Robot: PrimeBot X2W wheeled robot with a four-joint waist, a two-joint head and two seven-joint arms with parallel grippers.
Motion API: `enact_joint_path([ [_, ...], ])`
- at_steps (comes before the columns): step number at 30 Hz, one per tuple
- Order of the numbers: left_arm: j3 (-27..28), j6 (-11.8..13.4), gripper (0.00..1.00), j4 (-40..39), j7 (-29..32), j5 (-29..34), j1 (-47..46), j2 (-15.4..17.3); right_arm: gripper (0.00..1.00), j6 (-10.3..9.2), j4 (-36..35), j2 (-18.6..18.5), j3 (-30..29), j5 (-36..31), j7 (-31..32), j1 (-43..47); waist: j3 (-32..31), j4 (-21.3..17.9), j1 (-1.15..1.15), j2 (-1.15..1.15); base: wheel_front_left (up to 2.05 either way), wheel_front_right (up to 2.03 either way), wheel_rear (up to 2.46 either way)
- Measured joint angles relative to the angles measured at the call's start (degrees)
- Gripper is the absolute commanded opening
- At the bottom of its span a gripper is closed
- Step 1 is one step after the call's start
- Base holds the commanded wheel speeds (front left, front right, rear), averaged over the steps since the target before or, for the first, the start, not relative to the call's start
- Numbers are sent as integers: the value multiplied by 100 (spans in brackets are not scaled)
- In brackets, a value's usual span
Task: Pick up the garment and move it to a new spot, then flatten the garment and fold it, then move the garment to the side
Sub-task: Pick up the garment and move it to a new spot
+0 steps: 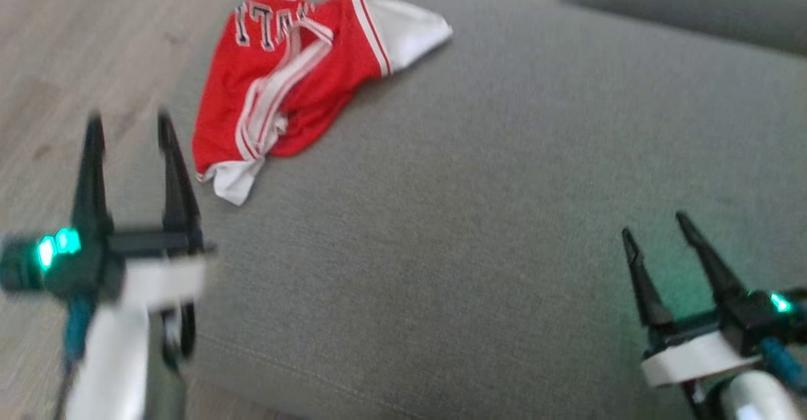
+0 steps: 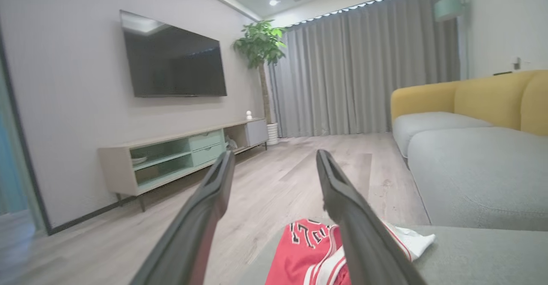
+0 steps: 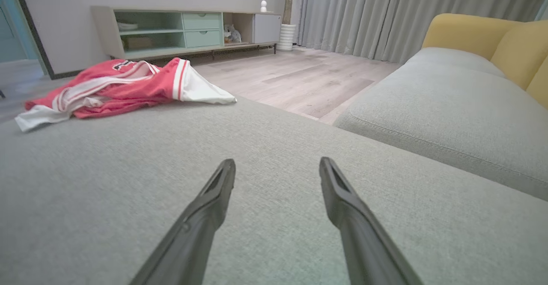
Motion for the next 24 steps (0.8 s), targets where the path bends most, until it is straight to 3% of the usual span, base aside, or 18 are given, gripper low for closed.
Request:
enact_joint_path([
  [2, -5, -133, 100, 280, -1, -21, -362, 66, 100, 0, -47, -145, 27, -26, 0, -83, 146, -22, 0, 0, 0, 0, 0],
  [6, 10, -615, 100, 1866, 133, -435, -1791, 155, 100, 0, -223, -694, -45, -54, 0, -477, 765, -120, 1, 0, 0, 0, 0],
  [9, -7, -788, 100, 2859, 392, -627, -2775, 155, 100, 0, -352, -1046, -147, -86, -1, -595, 1192, -201, 2, 0, 0, 0, 0],
  [14, -76, -914, 100, 4493, 1222, -784, -4019, 152, 100, 0, -643, -1405, -332, -68, -27, -633, 1770, -338, 1, 0, 0, 0, 0],
  [20, -138, -990, 100, 5987, 1829, -1067, -4453, 187, 100, 0, -928, -1489, -292, -26, -58, -983, 2225, -599, 0, 0, 0, 0, 0],
  [21, -141, -1014, 33, 6089, 1794, -1067, -4501, 242, 100, 0, -938, -1469, -265, -26, -75, -1039, 2266, -661, -1, 0, 0, 0, 0],
  [22, -104, -1015, 0, 6179, 1729, -1085, -4574, 313, 100, 0, -945, -1427, -256, -26, -76, -1093, 2297, -722, -2, 0, 0, 0, 0],
  [24, -30, -1018, 0, 6296, 1480, -1198, -4713, 407, 100, 0, -944, -1327, -238, -27, -76, -1187, 2326, -839, -1, 0, 0, 0, 0],
])
